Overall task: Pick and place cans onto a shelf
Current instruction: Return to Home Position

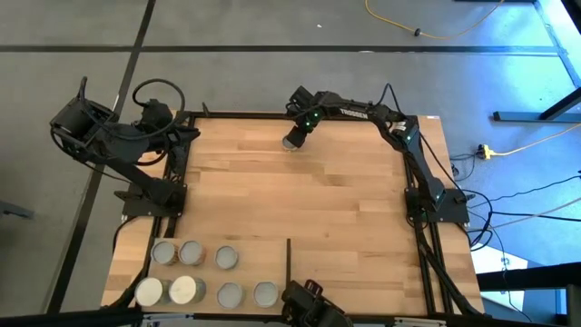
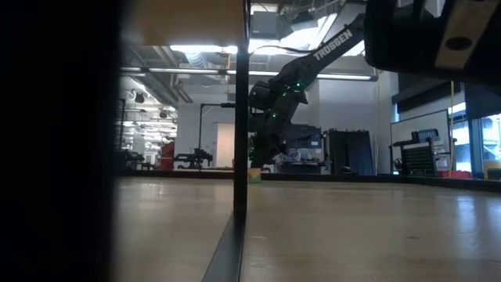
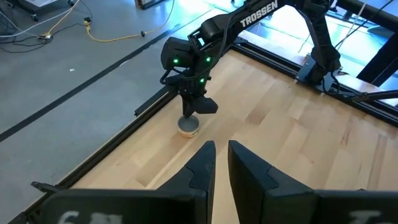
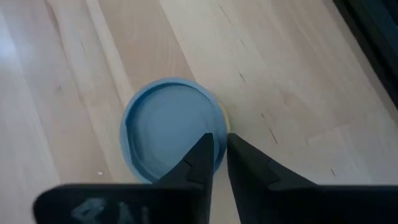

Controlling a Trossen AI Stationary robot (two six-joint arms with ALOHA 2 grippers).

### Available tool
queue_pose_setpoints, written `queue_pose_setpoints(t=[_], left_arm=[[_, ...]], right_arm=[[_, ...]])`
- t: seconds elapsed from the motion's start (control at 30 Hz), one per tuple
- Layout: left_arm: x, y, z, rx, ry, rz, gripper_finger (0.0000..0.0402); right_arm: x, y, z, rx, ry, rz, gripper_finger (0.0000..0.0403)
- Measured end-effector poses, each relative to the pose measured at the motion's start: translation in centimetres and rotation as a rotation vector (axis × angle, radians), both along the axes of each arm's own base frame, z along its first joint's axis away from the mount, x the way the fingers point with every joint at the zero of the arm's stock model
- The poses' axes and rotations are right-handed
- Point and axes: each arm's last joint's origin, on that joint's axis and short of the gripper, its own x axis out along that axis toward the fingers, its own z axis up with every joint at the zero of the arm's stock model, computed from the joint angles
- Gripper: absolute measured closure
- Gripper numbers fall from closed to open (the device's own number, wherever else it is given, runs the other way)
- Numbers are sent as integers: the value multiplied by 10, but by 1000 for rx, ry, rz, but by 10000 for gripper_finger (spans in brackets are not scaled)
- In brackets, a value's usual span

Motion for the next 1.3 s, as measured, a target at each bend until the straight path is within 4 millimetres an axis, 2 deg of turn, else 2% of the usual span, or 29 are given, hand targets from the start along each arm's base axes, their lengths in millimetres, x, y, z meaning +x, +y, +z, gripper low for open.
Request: queue_pose_setpoints(t=[0.3, 0.47, 0.9, 1.1, 1.3], left_arm=[[0, 0, 0, 0, 0, 0, 365], [0, 0, 0, 0, 0, 0, 365], [0, 0, 0, 0, 0, 0, 365], [0, 0, 0, 0, 0, -1, 365], [0, 0, 0, 0, 0, -1, 365]], right_arm=[[0, 0, 0, -4, 3, 9, 397], [-1, 1, 0, -17, 15, 54, 399], [-9, 6, 19, 22, 126, 144, 402], [-8, 5, 34, 16, 130, 170, 402], [-7, 5, 60, 1, 114, 183, 403]])
